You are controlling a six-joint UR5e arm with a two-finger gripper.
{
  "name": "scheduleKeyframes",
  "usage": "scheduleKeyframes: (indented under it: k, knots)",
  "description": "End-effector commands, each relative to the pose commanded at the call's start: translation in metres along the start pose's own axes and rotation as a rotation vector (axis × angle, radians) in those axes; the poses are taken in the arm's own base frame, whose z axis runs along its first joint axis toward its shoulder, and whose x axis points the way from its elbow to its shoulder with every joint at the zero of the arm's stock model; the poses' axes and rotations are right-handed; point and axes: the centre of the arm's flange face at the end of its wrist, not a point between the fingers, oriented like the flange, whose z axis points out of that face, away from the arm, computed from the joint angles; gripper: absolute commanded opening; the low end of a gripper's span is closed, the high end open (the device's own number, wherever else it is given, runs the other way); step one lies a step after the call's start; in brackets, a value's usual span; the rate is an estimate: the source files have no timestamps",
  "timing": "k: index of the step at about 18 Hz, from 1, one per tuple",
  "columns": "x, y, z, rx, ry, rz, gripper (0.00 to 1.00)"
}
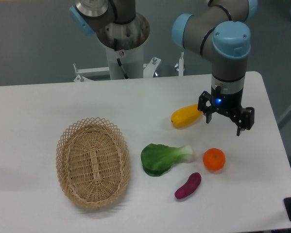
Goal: Pick up the green vegetable from the table
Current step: 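Move the open gripper over the green bok choy and lower it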
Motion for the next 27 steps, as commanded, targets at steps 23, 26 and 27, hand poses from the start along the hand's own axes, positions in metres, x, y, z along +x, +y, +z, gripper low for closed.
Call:
scheduleKeyframes:
  k: [23, 26, 27]
  knots:
    - [0.072, -0.045, 0.111, -0.058, 0.086, 0.365, 1.00]
    - [0.082, -0.056, 0.129, -0.062, 0.115, 0.384, 1.00]
    - [0.084, -0.057, 0.129, -0.055, 0.120, 0.385, 1.00]
